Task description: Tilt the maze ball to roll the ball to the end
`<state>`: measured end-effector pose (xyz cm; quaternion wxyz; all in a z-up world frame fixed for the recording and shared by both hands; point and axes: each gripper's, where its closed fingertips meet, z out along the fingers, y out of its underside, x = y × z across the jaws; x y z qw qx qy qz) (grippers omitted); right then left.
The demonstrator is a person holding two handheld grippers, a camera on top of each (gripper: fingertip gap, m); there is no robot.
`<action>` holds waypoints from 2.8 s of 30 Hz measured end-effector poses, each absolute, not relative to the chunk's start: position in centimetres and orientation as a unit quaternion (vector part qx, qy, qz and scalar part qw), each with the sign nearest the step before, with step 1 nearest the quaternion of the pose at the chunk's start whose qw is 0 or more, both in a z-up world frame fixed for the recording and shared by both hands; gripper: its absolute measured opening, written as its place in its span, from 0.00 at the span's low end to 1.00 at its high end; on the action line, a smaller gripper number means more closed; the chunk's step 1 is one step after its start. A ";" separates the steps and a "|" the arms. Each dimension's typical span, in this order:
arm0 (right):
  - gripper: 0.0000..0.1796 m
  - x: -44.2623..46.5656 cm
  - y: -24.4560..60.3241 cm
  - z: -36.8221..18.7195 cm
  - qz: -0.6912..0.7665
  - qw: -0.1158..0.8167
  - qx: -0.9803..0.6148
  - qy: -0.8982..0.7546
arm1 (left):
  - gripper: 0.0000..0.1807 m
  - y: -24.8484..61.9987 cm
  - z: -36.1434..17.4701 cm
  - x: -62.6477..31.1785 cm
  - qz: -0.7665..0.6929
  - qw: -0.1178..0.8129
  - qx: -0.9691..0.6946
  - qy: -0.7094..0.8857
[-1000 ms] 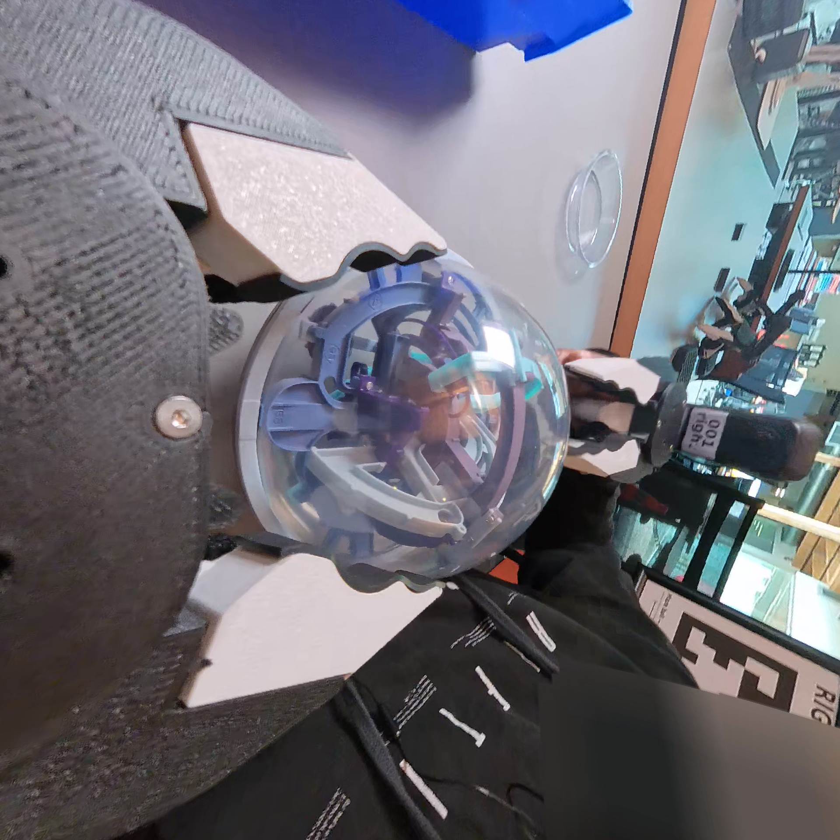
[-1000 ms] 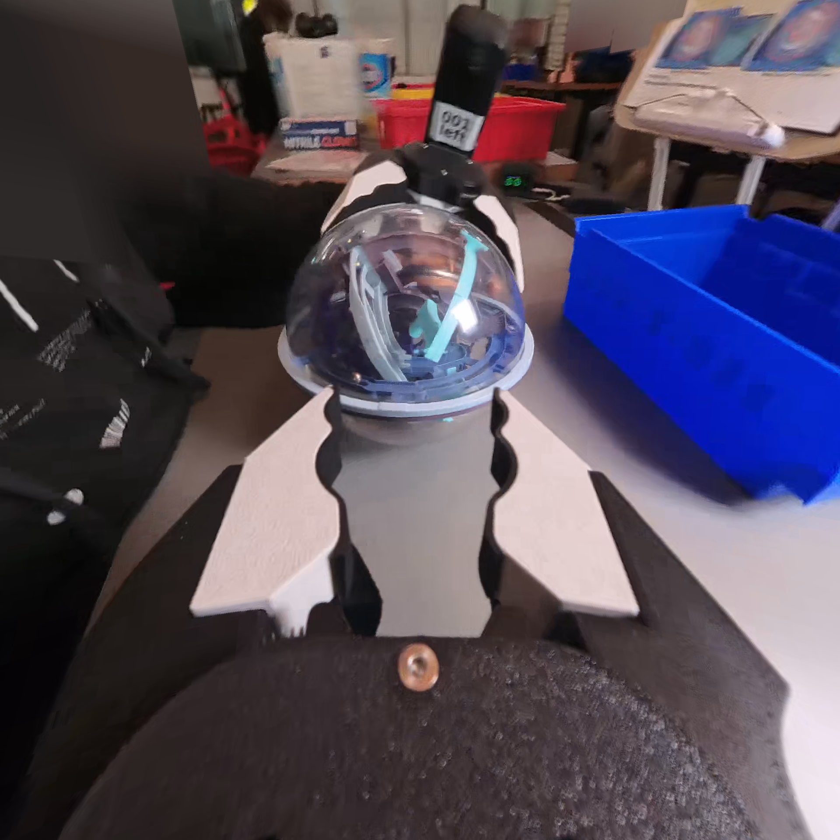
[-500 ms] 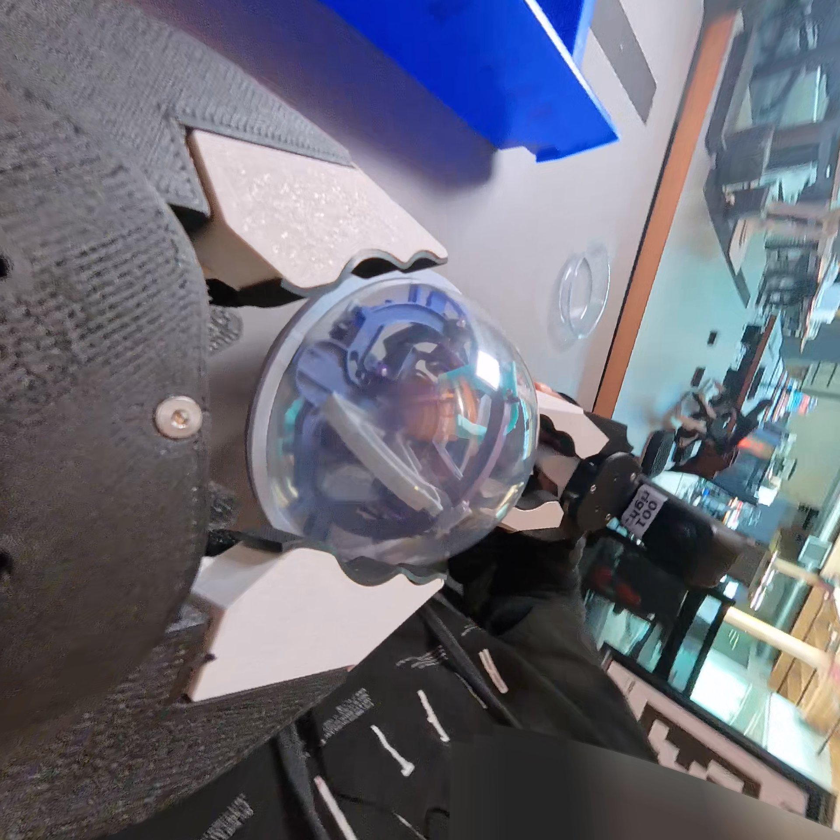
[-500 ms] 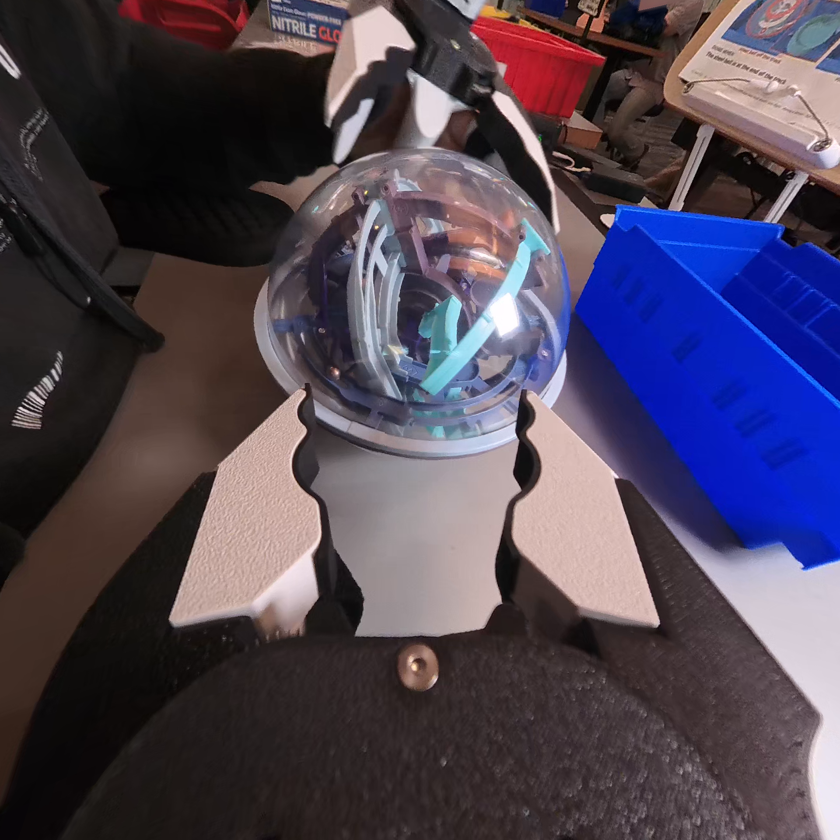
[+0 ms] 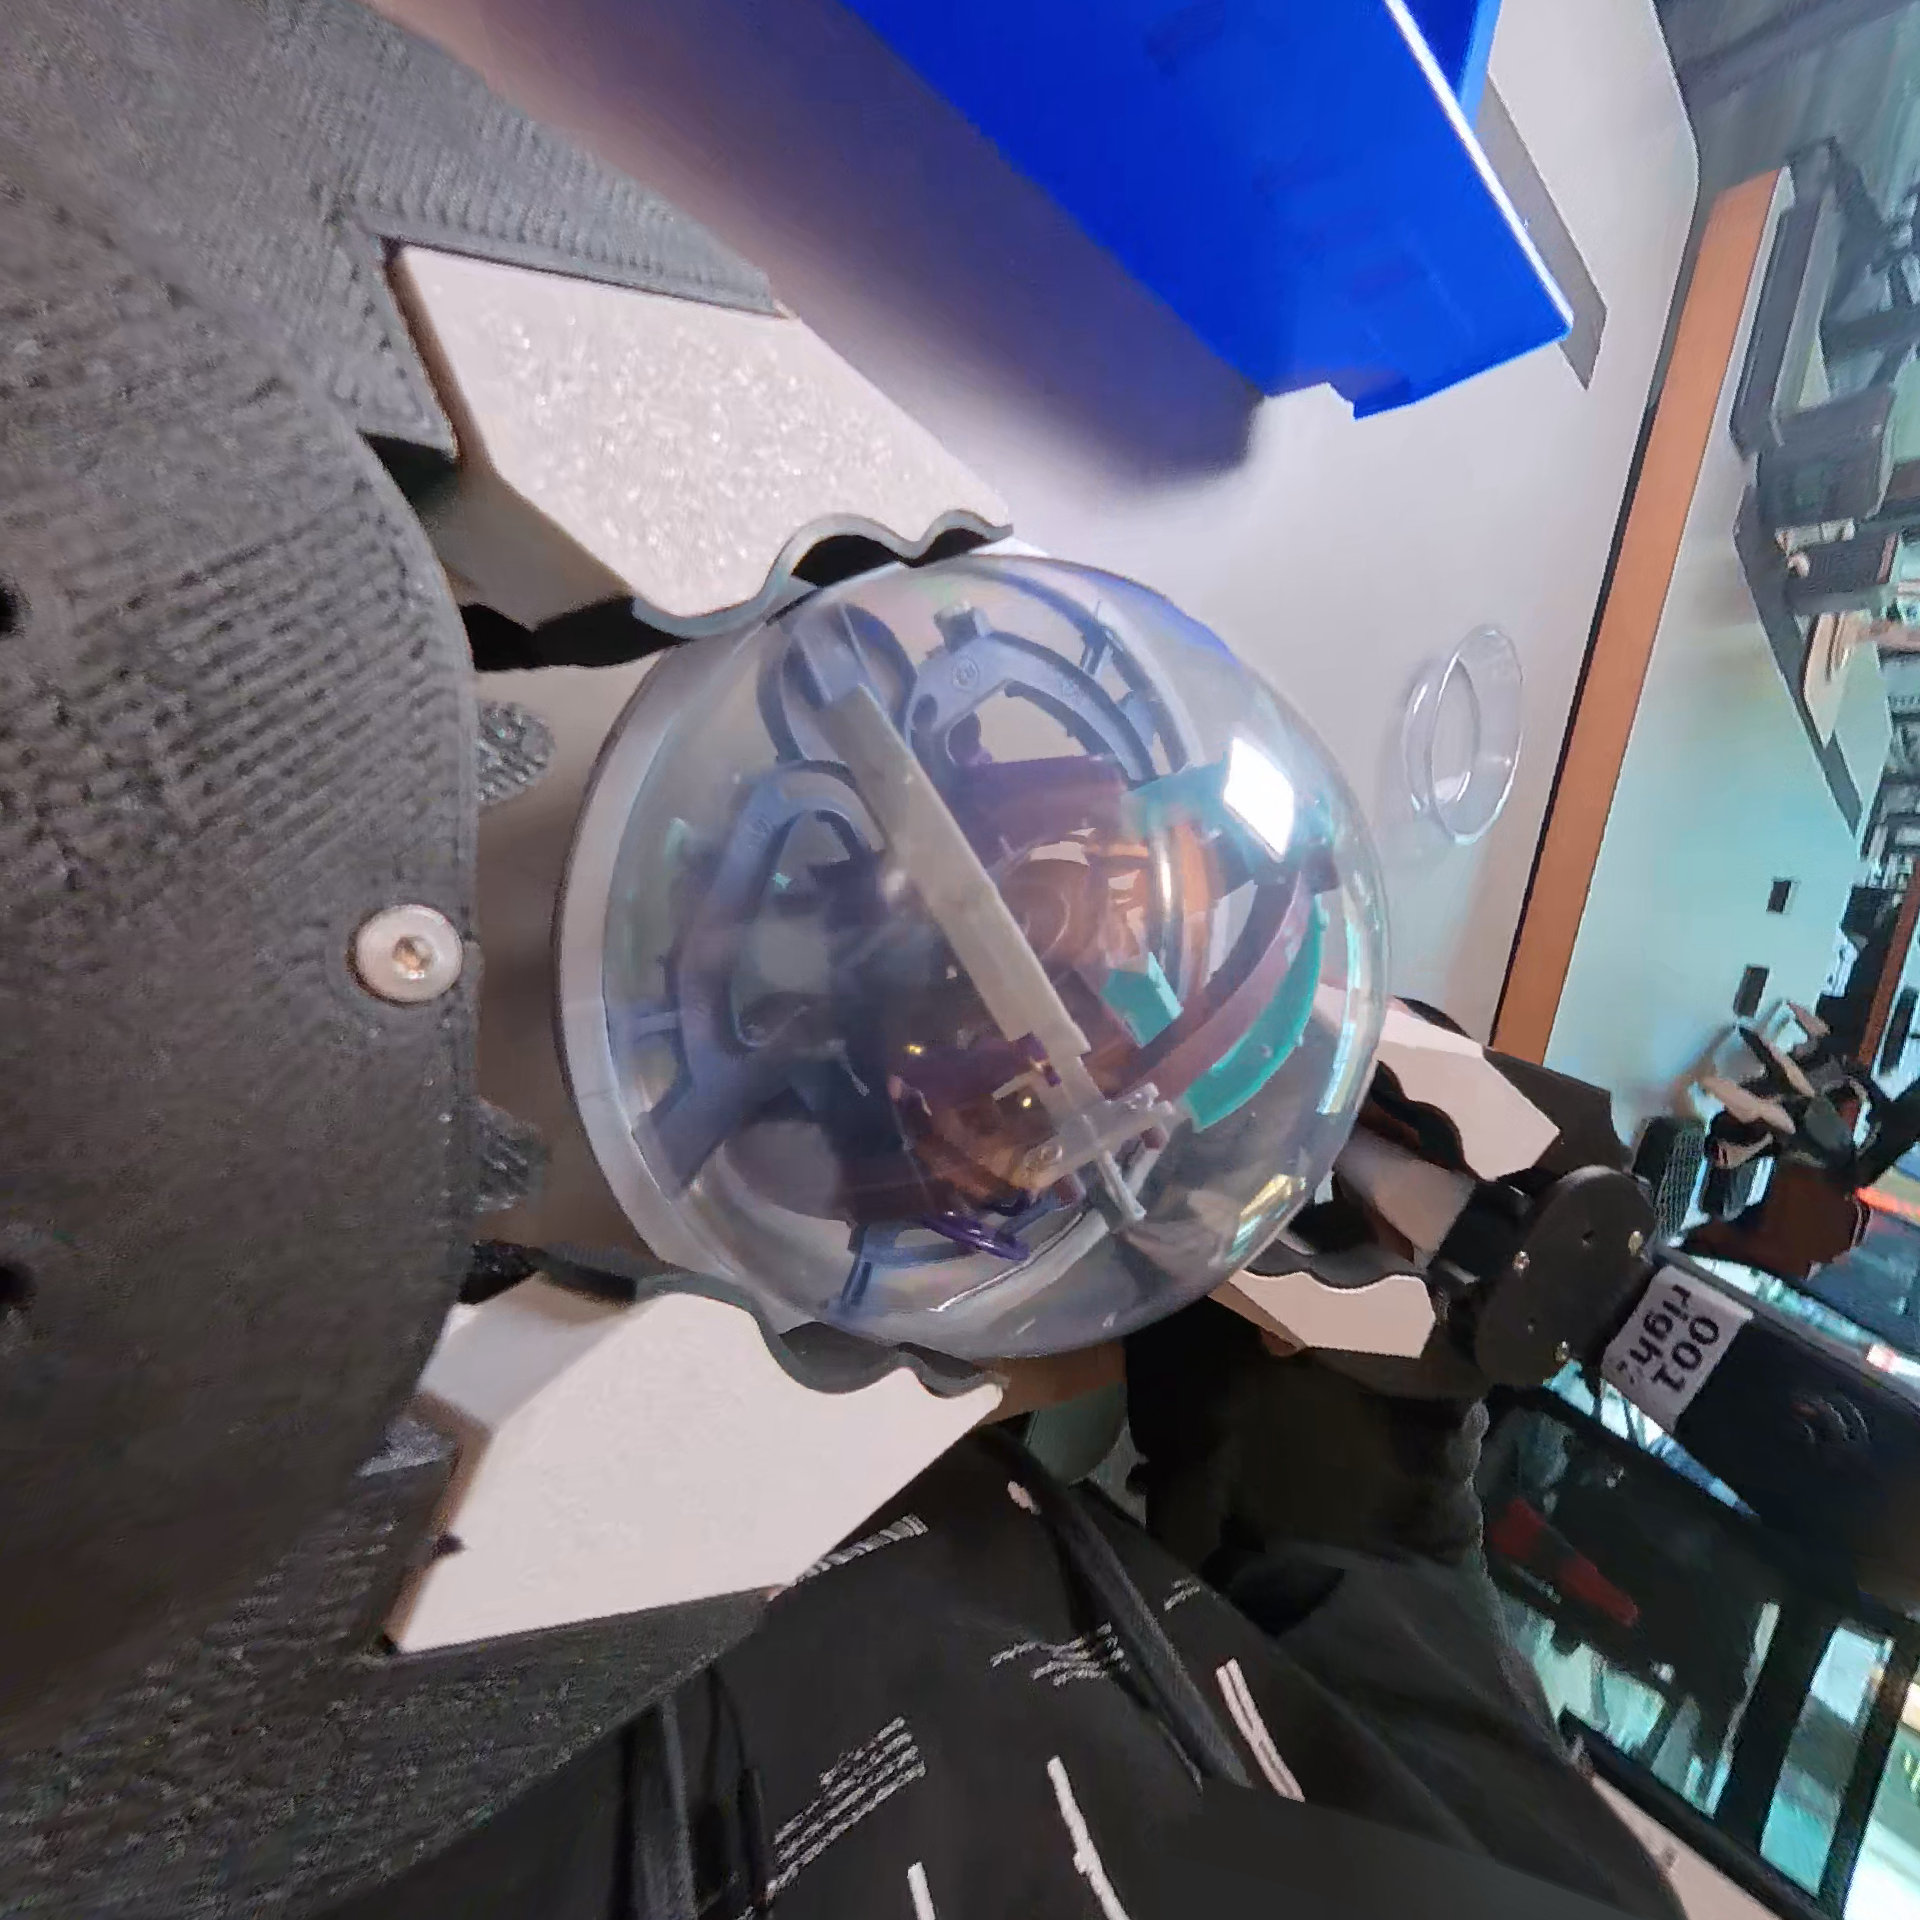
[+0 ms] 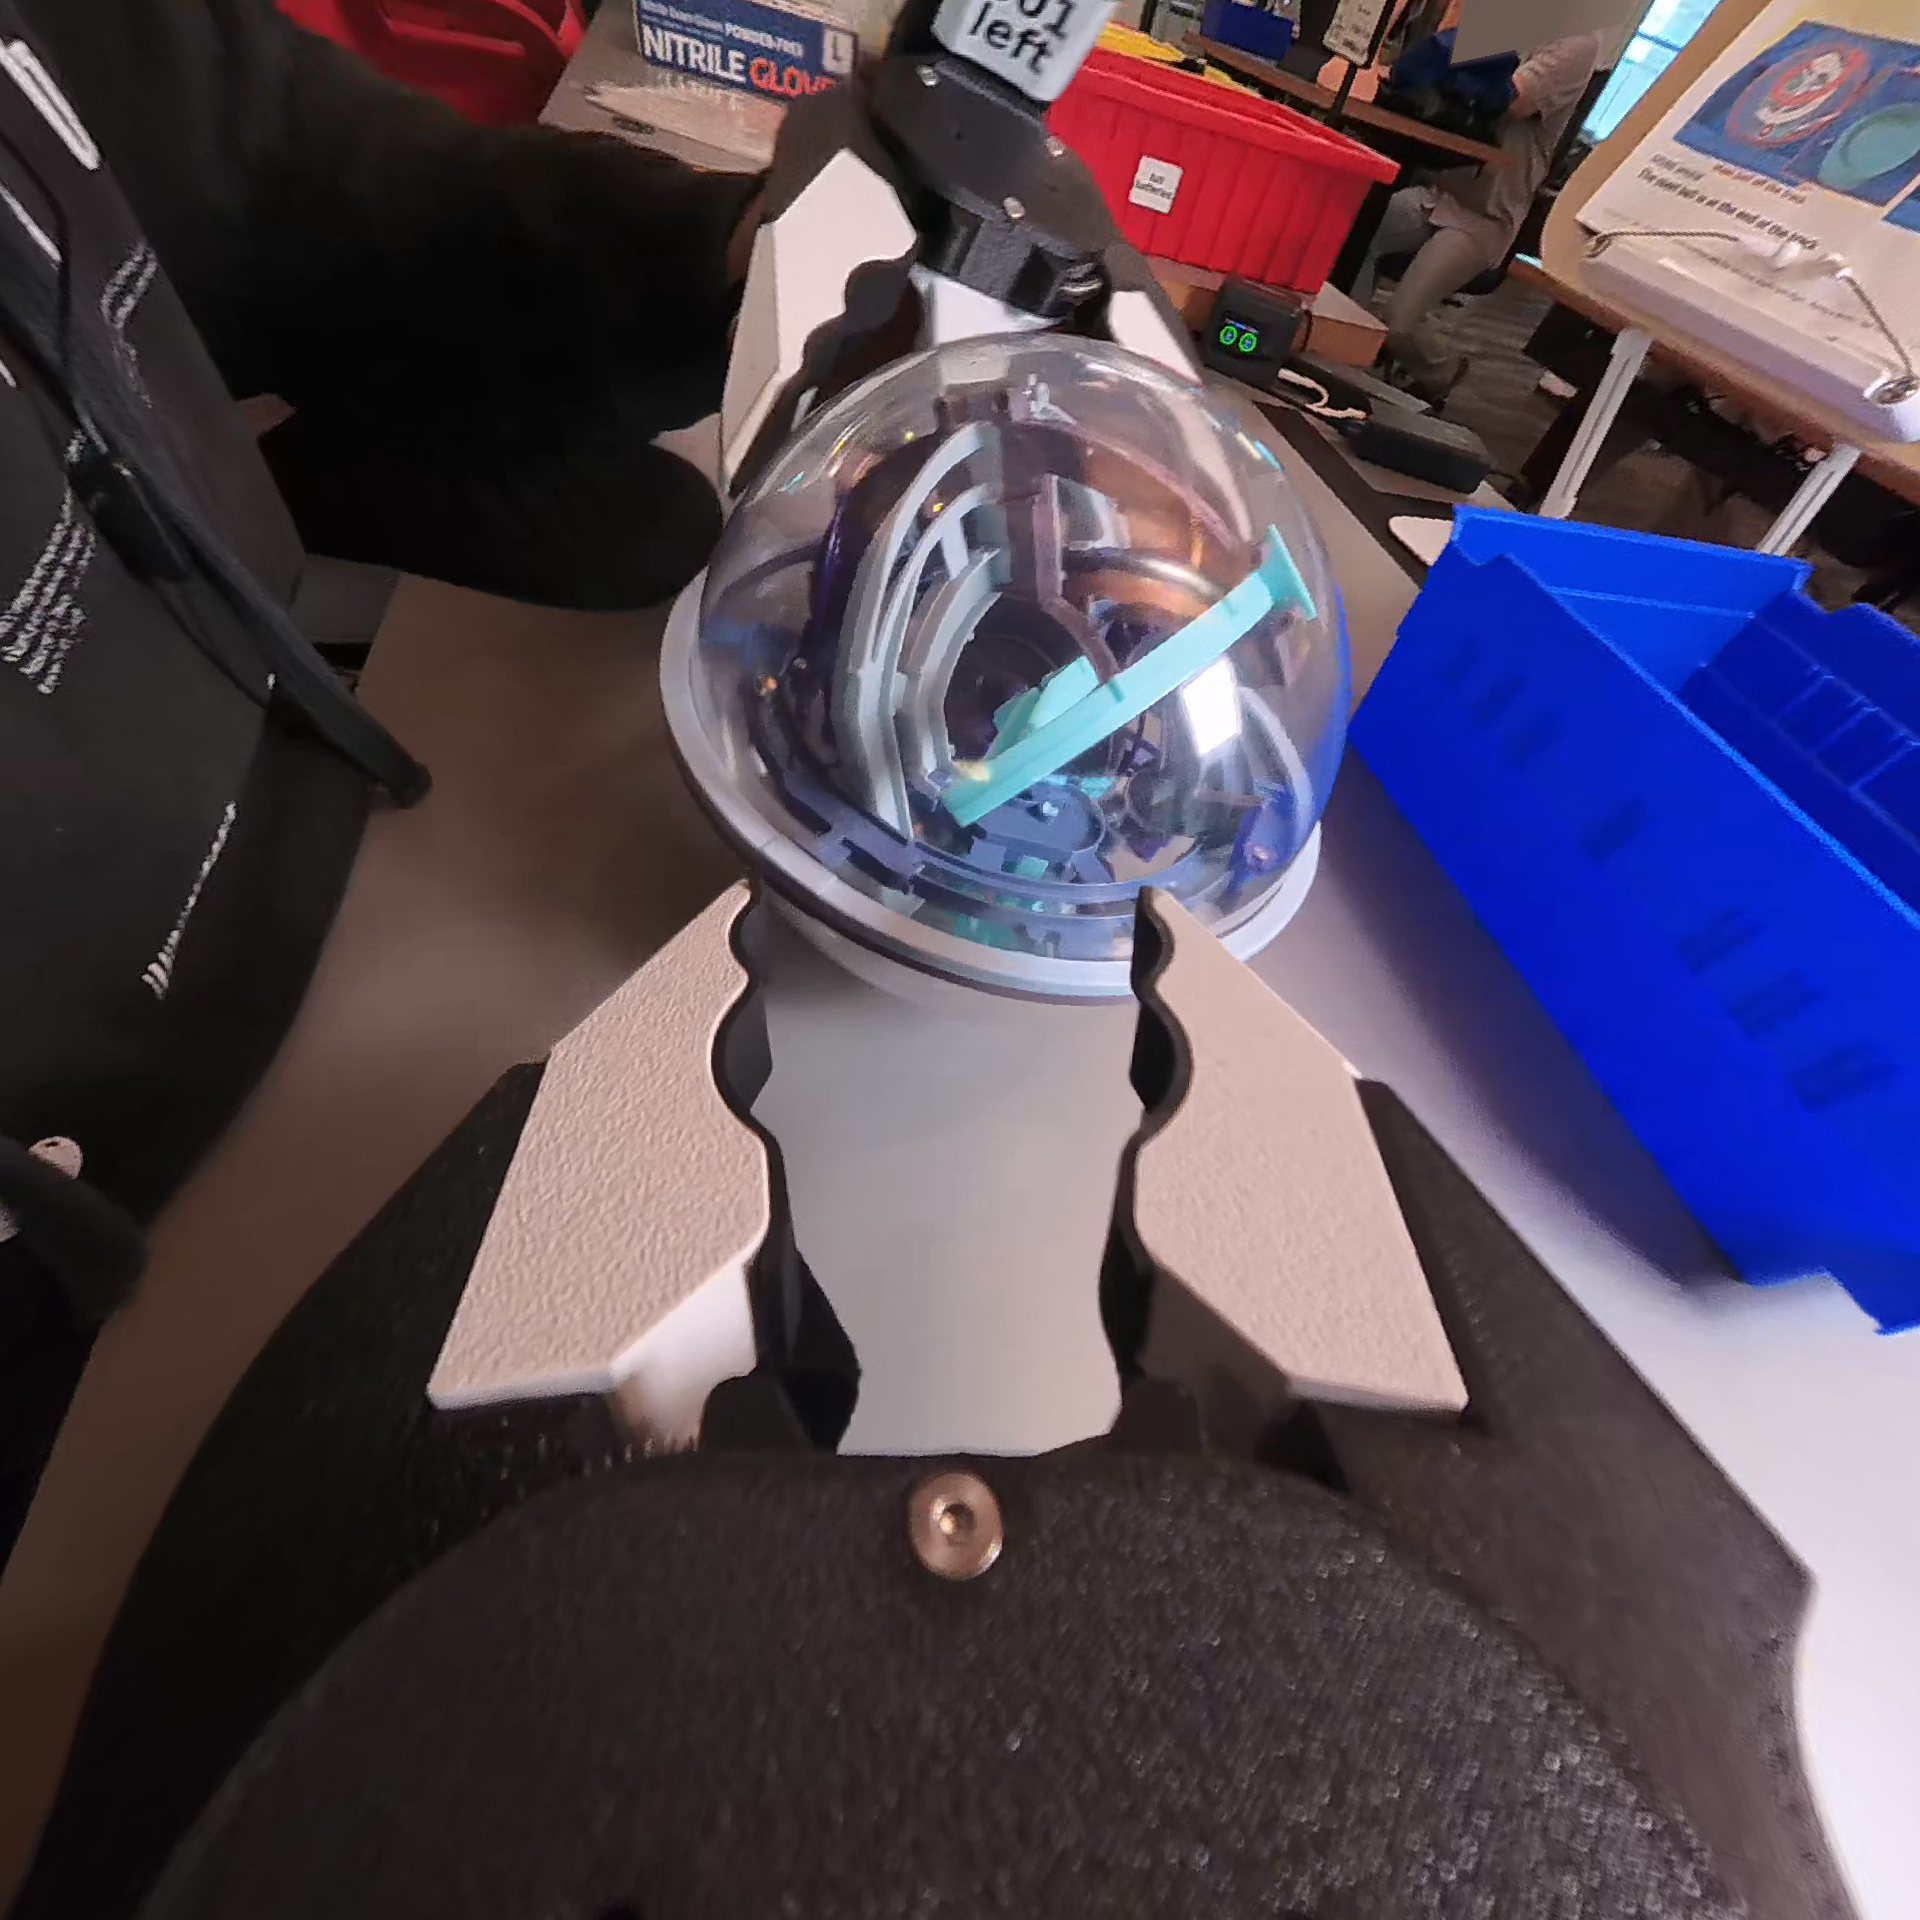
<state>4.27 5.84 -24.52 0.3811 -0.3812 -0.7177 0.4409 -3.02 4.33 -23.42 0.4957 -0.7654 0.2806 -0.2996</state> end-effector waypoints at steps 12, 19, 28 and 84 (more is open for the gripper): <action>0.30 4.8 6.0 -25.2 0.452 0.371 -0.386 -0.714 | 0.80 5.0 -22.9 -2.5 -0.314 0.487 -0.747 0.327; 0.27 4.8 5.2 -24.4 0.473 0.374 -0.370 -0.707 | 0.80 4.3 -23.0 -2.8 -0.325 0.502 -0.719 0.353; 0.28 4.8 4.4 -24.0 0.481 0.376 -0.359 -0.706 | 0.80 3.8 -23.1 -3.0 -0.340 0.512 -0.696 0.371; 0.03 1.7 10.7 -25.8 0.189 0.603 -0.279 -0.723 | 0.73 7.5 -22.3 -7.4 -0.546 0.459 -0.656 0.245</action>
